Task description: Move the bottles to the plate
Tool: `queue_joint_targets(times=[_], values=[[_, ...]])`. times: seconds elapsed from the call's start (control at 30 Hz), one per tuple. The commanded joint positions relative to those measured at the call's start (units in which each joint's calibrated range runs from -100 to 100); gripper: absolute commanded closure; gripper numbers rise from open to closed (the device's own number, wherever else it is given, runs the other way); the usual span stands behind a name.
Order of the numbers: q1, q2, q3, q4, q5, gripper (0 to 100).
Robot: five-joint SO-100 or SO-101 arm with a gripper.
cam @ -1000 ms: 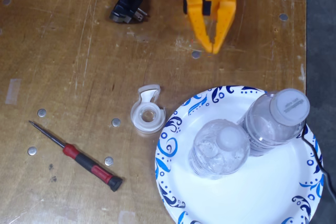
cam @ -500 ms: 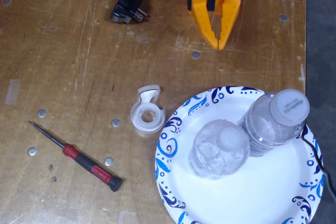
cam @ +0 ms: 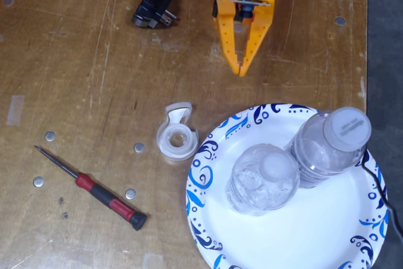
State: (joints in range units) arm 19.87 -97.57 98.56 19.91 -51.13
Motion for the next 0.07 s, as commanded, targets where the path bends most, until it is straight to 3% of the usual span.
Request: queue_joint_targets(times=[0.0,0.03], values=[[0.24,-0.75,0.36,1.67,0.53,99],[0.24,-0.75,0.36,1.76,0.53,99]])
